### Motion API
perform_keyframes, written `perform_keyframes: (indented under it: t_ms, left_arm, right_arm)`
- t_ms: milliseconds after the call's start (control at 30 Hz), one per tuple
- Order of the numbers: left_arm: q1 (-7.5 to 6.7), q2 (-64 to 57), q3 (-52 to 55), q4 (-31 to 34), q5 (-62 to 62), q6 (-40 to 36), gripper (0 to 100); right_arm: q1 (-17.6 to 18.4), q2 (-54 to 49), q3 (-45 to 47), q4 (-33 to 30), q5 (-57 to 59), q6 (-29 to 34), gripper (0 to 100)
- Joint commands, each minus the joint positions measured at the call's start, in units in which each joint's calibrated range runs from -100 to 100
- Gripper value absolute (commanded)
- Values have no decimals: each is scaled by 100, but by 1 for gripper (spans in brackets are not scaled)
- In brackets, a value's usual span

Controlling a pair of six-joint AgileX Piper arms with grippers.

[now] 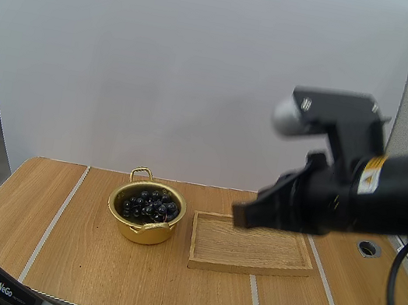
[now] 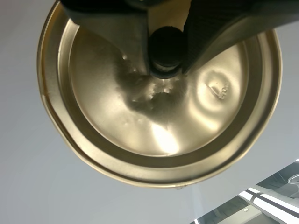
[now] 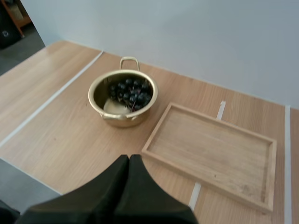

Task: Open the pot, put the grape inside, and close it

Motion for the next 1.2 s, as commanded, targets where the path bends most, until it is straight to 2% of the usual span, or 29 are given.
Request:
perform_keyframes:
  t_ms: [0,200,433,633,933,1167]
  left_arm:
    - [-14,-51,-40,40,-196,-25,0]
    - [-14,-51,-40,40,-89,-25,0]
    - [-14,64,-27,-88,1545,131,0]
    - [-14,423,27,-392,1545,444,0]
    - [-14,434,1301,-967,1545,756,0]
    - [-14,519,3065,-1316,1545,1144,0]
  right_arm:
    - [-24,-210,896,87,0,7,0]
    - [-24,-221,1270,87,0,7,0]
    - [-24,-221,1270,87,0,-3,0]
    - [-24,-221,1270,87,0,-3,0]
    - [-24,-221,1270,87,0,-3,0]
    - [-24,-221,1270,87,0,-3,0]
